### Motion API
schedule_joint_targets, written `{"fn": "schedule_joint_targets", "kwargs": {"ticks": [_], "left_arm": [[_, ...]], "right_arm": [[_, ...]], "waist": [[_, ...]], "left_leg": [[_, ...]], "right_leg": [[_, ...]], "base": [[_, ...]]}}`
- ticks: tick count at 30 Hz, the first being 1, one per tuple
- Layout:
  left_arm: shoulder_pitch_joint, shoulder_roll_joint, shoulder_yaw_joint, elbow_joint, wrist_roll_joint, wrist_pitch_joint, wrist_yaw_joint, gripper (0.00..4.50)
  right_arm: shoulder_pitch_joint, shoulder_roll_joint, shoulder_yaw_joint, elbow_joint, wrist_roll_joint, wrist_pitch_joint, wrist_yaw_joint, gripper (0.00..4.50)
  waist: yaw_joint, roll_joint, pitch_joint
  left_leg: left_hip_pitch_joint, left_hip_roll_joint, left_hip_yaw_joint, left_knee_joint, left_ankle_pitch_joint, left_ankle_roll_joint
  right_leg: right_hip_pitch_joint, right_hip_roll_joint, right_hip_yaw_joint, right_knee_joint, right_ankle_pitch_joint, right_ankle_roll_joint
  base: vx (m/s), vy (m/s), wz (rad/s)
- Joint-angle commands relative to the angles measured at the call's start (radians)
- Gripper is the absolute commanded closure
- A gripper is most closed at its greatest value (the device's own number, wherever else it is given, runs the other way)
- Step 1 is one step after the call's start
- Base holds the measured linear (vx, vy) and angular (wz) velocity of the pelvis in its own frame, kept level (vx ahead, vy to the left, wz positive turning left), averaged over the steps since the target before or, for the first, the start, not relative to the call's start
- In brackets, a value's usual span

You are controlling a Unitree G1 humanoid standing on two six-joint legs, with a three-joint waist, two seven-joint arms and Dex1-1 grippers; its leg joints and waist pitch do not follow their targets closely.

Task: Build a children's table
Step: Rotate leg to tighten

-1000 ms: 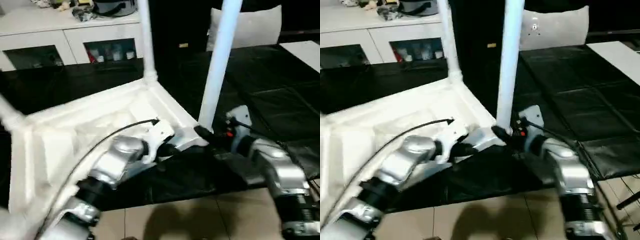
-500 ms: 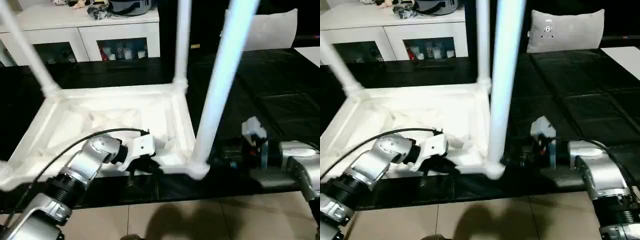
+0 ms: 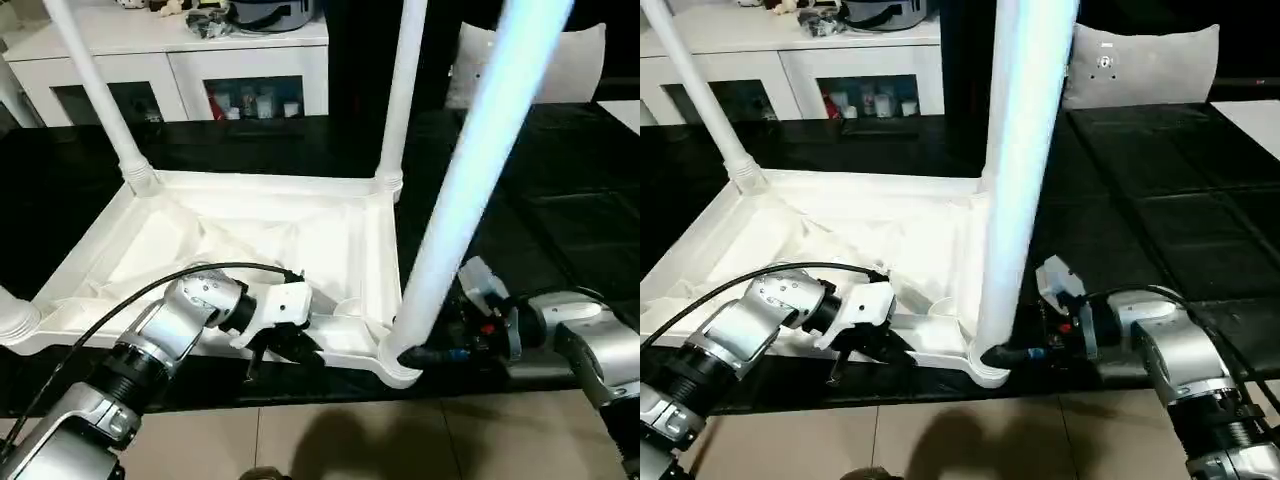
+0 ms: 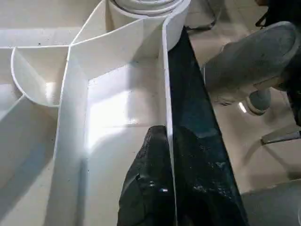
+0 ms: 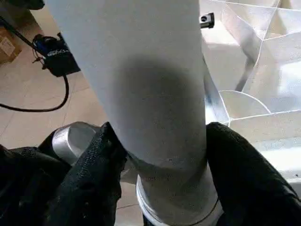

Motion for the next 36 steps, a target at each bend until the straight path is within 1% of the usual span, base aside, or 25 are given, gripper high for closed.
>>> {"fn": "schedule_joint_targets", "kwargs": {"ticks": [1,3,4,7,8,10,11,12,13,15,16,17,18,19,20,21,23,24,25,26,28,30,34,35,36], "left_arm": [[-0.006,-0.006,-0.038,0.003,0.010,-0.009,-0.034,4.50],[0.000,-0.009,-0.029,-0.001,0.003,0.007,-0.023,4.50],[0.013,-0.027,-0.004,-0.014,-0.014,0.062,0.016,4.50],[0.024,-0.046,0.020,-0.030,-0.030,0.112,0.055,4.50],[0.026,-0.052,0.025,-0.034,-0.034,0.122,0.064,4.50],[0.036,-0.090,0.051,-0.059,-0.043,0.208,0.139,4.50],[0.037,-0.113,0.067,-0.067,-0.047,0.256,0.182,4.50],[0.037,-0.113,0.067,-0.067,-0.047,0.256,0.182,4.50],[0.038,-0.135,0.081,-0.075,-0.052,0.294,0.218,4.50],[0.022,-0.219,0.128,-0.081,-0.057,0.415,0.350,4.50],[0.022,-0.219,0.128,-0.081,-0.057,0.415,0.350,4.50],[0.016,-0.236,0.137,-0.078,-0.055,0.436,0.377,4.50],[0.014,-0.241,0.140,-0.075,-0.055,0.439,0.385,4.50],[-0.015,-0.299,0.174,-0.038,-0.045,0.471,0.480,4.50],[-0.027,-0.319,0.188,-0.021,-0.044,0.478,0.513,4.50],[-0.032,-0.328,0.194,-0.013,-0.044,0.480,0.528,4.50],[-0.080,-0.407,0.261,0.054,-0.040,0.479,0.694,4.50],[-0.089,-0.424,0.272,0.064,-0.034,0.475,0.734,4.50],[-0.093,-0.432,0.276,0.068,-0.030,0.471,0.754,4.50],[-0.094,-0.446,0.283,0.064,-0.027,0.478,0.768,4.50],[-0.089,-0.452,0.274,0.051,-0.016,0.481,0.766,4.50],[-0.070,-0.430,0.242,0.026,-0.004,0.454,0.717,4.50],[-0.051,-0.361,0.184,0.013,0.020,0.366,0.620,4.50],[-0.049,-0.340,0.185,0.019,0.013,0.358,0.598,4.50],[-0.048,-0.324,0.185,0.024,0.011,0.349,0.582,4.50]], "right_arm": [[0.012,-0.011,0.006,-0.041,0.023,0.021,0.026,2.18],[0.023,-0.014,0.004,-0.056,0.035,0.032,0.029,2.38],[0.043,-0.003,-0.003,-0.088,0.059,0.059,0.011,2.40],[0.055,0.018,-0.011,-0.107,0.070,0.083,-0.032,2.46],[0.056,0.025,-0.013,-0.108,0.069,0.088,-0.049,2.47],[0.037,0.105,-0.028,-0.086,0.033,0.145,-0.219,2.48],[0.023,0.147,-0.033,-0.067,0.003,0.154,-0.311,2.48],[0.023,0.147,-0.033,-0.067,0.003,0.154,-0.311,2.48],[0.008,0.187,-0.041,-0.045,-0.024,0.164,-0.398,2.48],[-0.049,0.313,-0.081,0.022,-0.082,0.232,-0.654,2.48],[-0.049,0.313,-0.081,0.022,-0.082,0.232,-0.654,2.49],[-0.060,0.336,-0.089,0.033,-0.088,0.250,-0.701,2.49],[-0.063,0.342,-0.090,0.037,-0.091,0.250,-0.713,2.49],[-0.101,0.410,-0.112,0.085,-0.122,0.255,-0.854,2.49],[-0.114,0.432,-0.122,0.106,-0.129,0.250,-0.900,2.49],[-0.120,0.441,-0.126,0.115,-0.132,0.248,-0.920,2.49],[-0.153,0.503,-0.151,0.189,-0.168,0.154,-1.050,2.49],[-0.155,0.515,-0.155,0.197,-0.170,0.143,-1.060,2.49],[-0.156,0.522,-0.158,0.200,-0.170,0.141,-1.061,2.15],[-0.157,0.537,-0.167,0.199,-0.166,0.136,-1.066,1.82],[-0.152,0.551,-0.179,0.187,-0.153,0.133,-1.060,1.82],[-0.135,0.539,-0.184,0.152,-0.142,0.115,-1.026,1.57],[-0.106,0.479,-0.173,0.113,-0.135,0.091,-0.941,1.33],[-0.093,0.434,-0.164,0.100,-0.135,0.064,-0.882,1.10],[-0.085,0.400,-0.163,0.089,-0.131,0.052,-0.841,0.98]], "waist": [[-0.004,-0.021,-0.057],[-0.001,-0.021,-0.057],[-0.001,-0.020,-0.057],[0.005,-0.021,-0.057],[0.002,-0.022,-0.054],[-0.003,-0.020,-0.049],[-0.015,-0.022,-0.045],[-0.021,-0.022,-0.045],[-0.034,-0.023,-0.044],[-0.061,-0.019,-0.041],[-0.086,-0.017,-0.039],[-0.102,-0.020,-0.039],[-0.108,-0.019,-0.038],[-0.118,-0.018,-0.038],[-0.132,-0.017,-0.038],[-0.134,-0.017,-0.040],[-0.150,-0.014,-0.039],[-0.149,-0.013,-0.040],[-0.145,-0.012,-0.048],[-0.141,-0.012,-0.051],[-0.136,-0.013,-0.052],[-0.126,-0.013,-0.058],[-0.114,-0.016,-0.059],[-0.108,-0.014,-0.062],[-0.105,-0.014,-0.063]], "left_leg": [[0.016,0.081,-0.030,-0.073,-0.210,0.073],[0.016,0.082,-0.030,-0.073,-0.209,0.075],[0.016,0.081,-0.030,-0.074,-0.212,0.072],[0.016,0.083,-0.031,-0.074,-0.203,0.069],[0.017,0.079,-0.029,-0.074,-0.214,0.067],[0.019,0.076,-0.030,-0.076,-0.240,0.055],[0.021,0.072,-0.032,-0.077,-0.264,0.037],[0.022,0.070,-0.035,-0.076,-0.273,0.025],[0.021,0.063,-0.038,-0.075,-0.290,0.019],[0.016,0.065,-0.043,-0.078,-0.316,0.002],[0.018,0.061,-0.050,-0.077,-0.361,-0.016],[0.022,0.055,-0.052,-0.072,-0.388,-0.010],[0.023,0.053,-0.050,-0.072,-0.393,-0.003],[0.026,0.051,-0.047,-0.069,-0.395,0.005],[0.021,0.047,-0.050,-0.067,-0.395,0.006],[0.024,0.046,-0.049,-0.065,-0.395,0.007],[0.029,0.040,-0.044,-0.058,-0.403,0.016],[0.031,0.042,-0.047,-0.058,-0.402,0.016],[0.024,0.049,-0.050,-0.066,-0.378,0.027],[0.010,0.057,-0.050,-0.075,-0.337,0.044],[0.004,0.061,-0.049,-0.078,-0.309,0.056],[0.001,0.063,-0.043,-0.076,-0.234,0.082],[-0.004,0.061,-0.040,-0.073,-0.192,0.108],[-0.006,0.064,-0.038,-0.070,-0.146,0.121],[-0.005,0.064,-0.036,-0.069,-0.137,0.124]], "right_leg": [[0.036,-0.098,0.066,-0.081,-0.424,-0.129],[0.036,-0.097,0.067,-0.080,-0.416,-0.131],[0.036,-0.098,0.066,-0.080,-0.419,-0.133],[0.037,-0.100,0.067,-0.079,-0.416,-0.134],[0.036,-0.098,0.065,-0.085,-0.449,-0.124],[0.032,-0.098,0.063,-0.091,-0.502,-0.112],[0.031,-0.099,0.059,-0.097,-0.546,-0.101],[0.032,-0.099,0.056,-0.097,-0.565,-0.093],[0.033,-0.100,0.050,-0.105,-0.606,-0.071],[0.034,-0.095,0.045,-0.105,-0.619,-0.060],[0.032,-0.094,0.033,-0.110,-0.640,-0.056],[0.033,-0.096,0.030,-0.120,-0.667,-0.031],[0.031,-0.096,0.032,-0.123,-0.670,-0.028],[0.026,-0.095,0.033,-0.127,-0.673,-0.028],[0.026,-0.093,0.027,-0.128,-0.669,-0.034],[0.024,-0.093,0.026,-0.131,-0.672,-0.029],[0.016,-0.090,0.020,-0.141,-0.684,-0.023],[0.019,-0.091,0.018,-0.141,-0.678,-0.021],[0.029,-0.093,0.024,-0.134,-0.617,-0.031],[0.036,-0.093,0.034,-0.123,-0.534,-0.052],[0.039,-0.093,0.041,-0.113,-0.474,-0.076],[0.043,-0.097,0.054,-0.095,-0.360,-0.130],[0.051,-0.099,0.057,-0.089,-0.334,-0.140],[0.052,-0.099,0.058,-0.082,-0.284,-0.147],[0.052,-0.097,0.058,-0.080,-0.268,-0.151]], "base": [[0.000,0.000,0.00],[0.000,0.000,0.00],[0.000,0.000,0.00],[0.000,0.000,0.00],[0.000,0.000,0.00],[0.000,0.000,0.00],[0.000,0.000,0.00],[0.000,0.000,0.00],[0.000,0.000,0.00],[0.000,0.000,0.00],[0.000,0.000,0.00],[0.000,0.000,0.00],[0.000,0.000,0.00],[0.000,0.000,0.00],[0.000,0.000,0.00],[0.000,0.000,0.00],[0.000,0.000,0.00],[0.000,0.000,0.00],[0.000,0.000,0.00],[0.000,0.000,0.00],[0.000,0.000,0.00],[0.000,0.000,0.00],[0.000,0.000,0.00],[0.000,0.000,0.00],[0.000,0.000,0.00]]}}
